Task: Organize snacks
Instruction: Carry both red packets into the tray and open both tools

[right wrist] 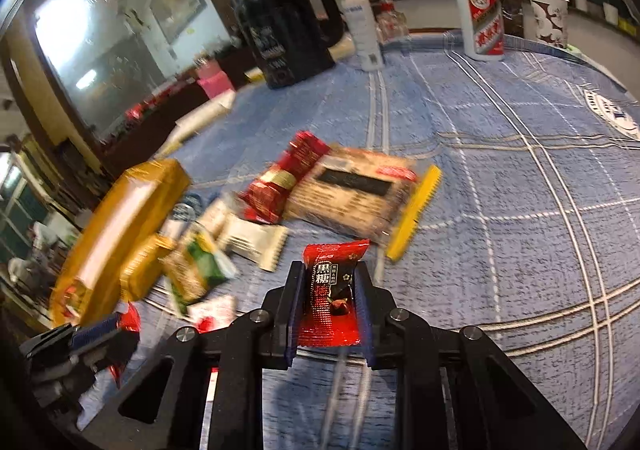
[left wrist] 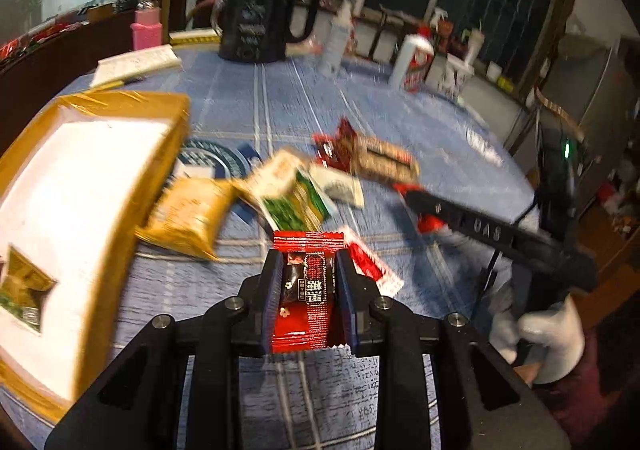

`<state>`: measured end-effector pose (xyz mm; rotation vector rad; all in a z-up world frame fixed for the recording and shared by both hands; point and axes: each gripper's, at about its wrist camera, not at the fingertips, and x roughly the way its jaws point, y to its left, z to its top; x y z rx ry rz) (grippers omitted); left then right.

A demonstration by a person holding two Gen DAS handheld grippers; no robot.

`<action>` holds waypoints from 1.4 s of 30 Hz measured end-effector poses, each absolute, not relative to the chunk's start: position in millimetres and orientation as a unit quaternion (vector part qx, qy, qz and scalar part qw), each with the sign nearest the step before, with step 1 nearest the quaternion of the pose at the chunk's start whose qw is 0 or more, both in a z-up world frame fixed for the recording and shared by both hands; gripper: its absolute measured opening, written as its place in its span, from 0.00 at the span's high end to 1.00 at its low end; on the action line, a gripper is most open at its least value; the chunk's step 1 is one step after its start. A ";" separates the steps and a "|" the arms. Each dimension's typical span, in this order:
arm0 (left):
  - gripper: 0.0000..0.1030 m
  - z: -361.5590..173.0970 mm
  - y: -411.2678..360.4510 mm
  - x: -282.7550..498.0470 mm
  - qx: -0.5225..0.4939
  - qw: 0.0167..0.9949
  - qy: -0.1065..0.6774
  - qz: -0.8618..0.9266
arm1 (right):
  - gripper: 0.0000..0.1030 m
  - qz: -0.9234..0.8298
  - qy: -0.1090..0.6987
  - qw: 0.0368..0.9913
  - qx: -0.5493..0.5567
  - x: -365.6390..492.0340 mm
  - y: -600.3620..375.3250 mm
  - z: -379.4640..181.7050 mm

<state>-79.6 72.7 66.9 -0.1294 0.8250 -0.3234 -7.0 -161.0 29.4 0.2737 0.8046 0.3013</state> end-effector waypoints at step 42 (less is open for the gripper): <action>0.55 75.3 317.2 -58.1 -0.286 0.884 0.363 -0.075 | 0.64 0.328 0.423 0.843 0.053 -15.7 105.8 65.1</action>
